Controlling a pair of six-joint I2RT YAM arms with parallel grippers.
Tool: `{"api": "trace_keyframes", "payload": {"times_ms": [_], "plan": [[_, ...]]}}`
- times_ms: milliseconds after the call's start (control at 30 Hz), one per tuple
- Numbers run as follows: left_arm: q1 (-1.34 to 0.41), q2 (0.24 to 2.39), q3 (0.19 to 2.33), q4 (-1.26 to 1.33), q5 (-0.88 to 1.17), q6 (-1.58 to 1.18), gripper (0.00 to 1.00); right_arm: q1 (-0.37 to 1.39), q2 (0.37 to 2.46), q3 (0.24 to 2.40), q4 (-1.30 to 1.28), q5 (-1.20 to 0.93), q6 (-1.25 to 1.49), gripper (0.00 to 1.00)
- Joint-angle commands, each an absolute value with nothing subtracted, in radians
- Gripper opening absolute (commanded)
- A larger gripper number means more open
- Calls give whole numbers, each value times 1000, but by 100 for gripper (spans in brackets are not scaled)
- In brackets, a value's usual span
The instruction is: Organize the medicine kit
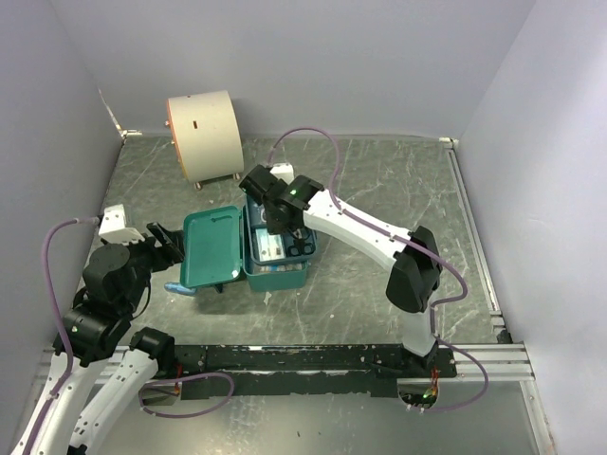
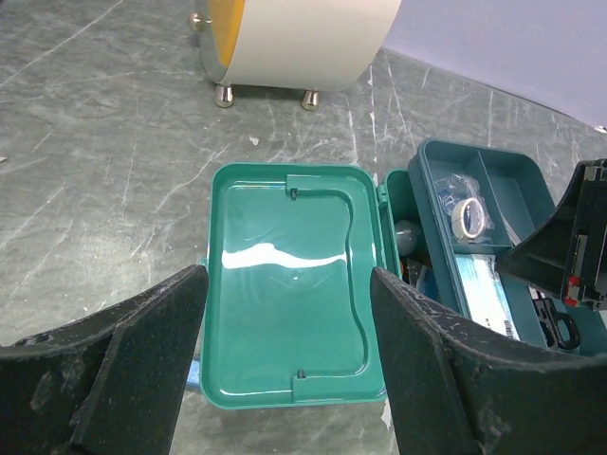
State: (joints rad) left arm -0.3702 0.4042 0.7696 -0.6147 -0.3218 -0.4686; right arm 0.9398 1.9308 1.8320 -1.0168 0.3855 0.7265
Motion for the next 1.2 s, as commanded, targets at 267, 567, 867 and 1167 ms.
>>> {"api": "trace_keyframes", "payload": {"times_ms": [267, 567, 867, 1167], "plan": [[-373, 382, 764, -604, -331, -465, 81, 1004, 1924, 1868, -1020, 454, 826, 0], [-374, 377, 762, -604, -333, -466, 81, 1021, 1948, 1876, -1077, 471, 880, 0], [-374, 378, 764, -604, -331, -465, 81, 1026, 1974, 1878, -1063, 478, 896, 0], [-374, 358, 764, -607, -342, -466, 81, 1026, 2013, 1910, -1057, 494, 876, 0]]}}
